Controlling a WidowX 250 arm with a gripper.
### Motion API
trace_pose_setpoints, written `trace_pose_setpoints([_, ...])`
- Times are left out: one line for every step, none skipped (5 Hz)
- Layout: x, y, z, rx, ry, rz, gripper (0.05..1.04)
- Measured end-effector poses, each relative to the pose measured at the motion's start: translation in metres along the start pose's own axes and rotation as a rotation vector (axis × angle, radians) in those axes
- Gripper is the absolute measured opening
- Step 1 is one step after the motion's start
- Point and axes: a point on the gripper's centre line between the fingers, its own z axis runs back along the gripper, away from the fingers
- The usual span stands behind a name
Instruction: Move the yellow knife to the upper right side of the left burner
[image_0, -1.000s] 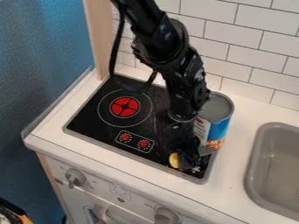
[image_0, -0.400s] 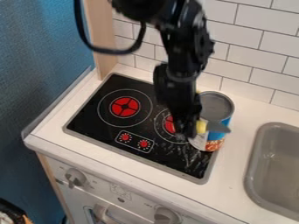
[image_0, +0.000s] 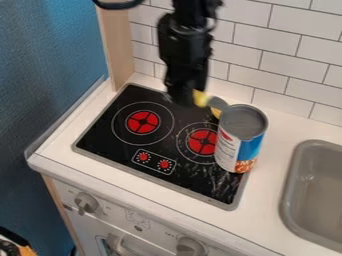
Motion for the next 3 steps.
trace_pose_setpoints([0.031, -0.01, -0.005, 0.007, -0.029, -0.074, 0.398])
trace_pose_setpoints([0.062, -0.019, -0.022, 0.013, -0.044, -0.116, 0.398])
trace_pose_setpoints([0.077, -0.029, -0.053, 0.049, -0.026, -0.12, 0.398])
